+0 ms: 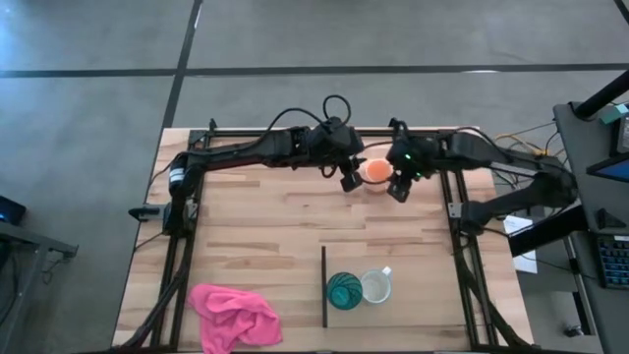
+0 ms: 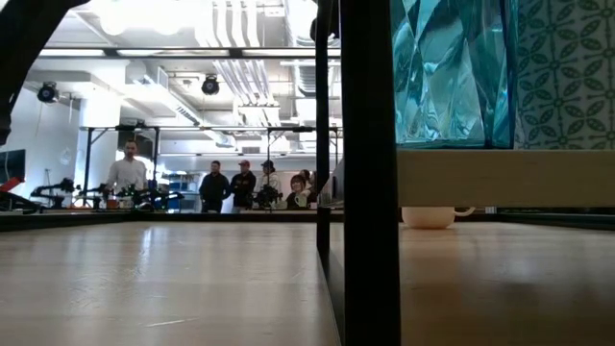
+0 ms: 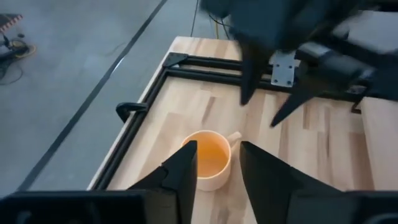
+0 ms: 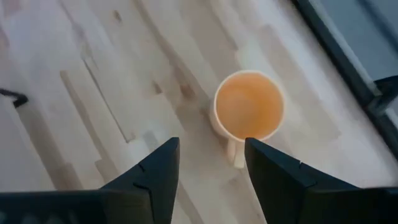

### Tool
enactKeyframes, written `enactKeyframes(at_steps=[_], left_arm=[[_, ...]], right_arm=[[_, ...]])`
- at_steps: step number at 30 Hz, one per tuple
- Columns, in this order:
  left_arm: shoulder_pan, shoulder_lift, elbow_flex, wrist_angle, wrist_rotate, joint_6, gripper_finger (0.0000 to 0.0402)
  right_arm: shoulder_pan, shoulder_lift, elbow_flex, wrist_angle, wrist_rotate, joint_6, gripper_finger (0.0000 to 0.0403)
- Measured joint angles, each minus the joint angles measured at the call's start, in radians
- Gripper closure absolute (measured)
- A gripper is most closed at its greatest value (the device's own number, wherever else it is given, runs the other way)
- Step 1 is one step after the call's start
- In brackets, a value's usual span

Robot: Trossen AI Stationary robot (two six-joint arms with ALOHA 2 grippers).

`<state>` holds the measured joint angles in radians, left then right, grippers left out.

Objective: Stack small to large cups/mugs on shelf
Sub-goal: Put the light orange mug on the shelf

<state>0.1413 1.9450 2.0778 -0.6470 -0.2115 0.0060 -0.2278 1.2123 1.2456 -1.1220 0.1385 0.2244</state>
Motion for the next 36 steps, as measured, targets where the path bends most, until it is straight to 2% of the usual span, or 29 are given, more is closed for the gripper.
enactKeyframes(at_steps=[5,12,17,25,30,36], left_arm=[[0.005,-0.025,0.007,0.002,-0.008,0.058,0.0288],[0.012,-0.101,-0.001,-0.002,-0.064,0.06,0.0288],[0.017,-0.16,-0.006,-0.03,-0.11,0.067,0.0288],[0.037,-0.175,-0.017,-0.091,-0.13,0.064,0.0288],[0.038,-0.173,-0.027,-0.185,-0.147,0.053,0.0288],[0.035,-0.175,-0.027,-0.422,-0.265,0.036,0.0288]], right_arm=[[-0.083,0.08,-0.003,0.006,-0.07,-0.092,0.0238],[-0.133,0.179,-0.004,0.012,-0.172,-0.124,0.0255],[-0.153,0.248,0.002,0.028,-0.18,-0.116,0.0257],[-0.195,0.369,0.066,0.037,-0.225,-0.01,0.0257],[-0.209,0.444,0.107,0.024,-0.217,0.008,0.0257],[-0.23,0.44,0.125,0.004,-0.212,0.003,0.026]])
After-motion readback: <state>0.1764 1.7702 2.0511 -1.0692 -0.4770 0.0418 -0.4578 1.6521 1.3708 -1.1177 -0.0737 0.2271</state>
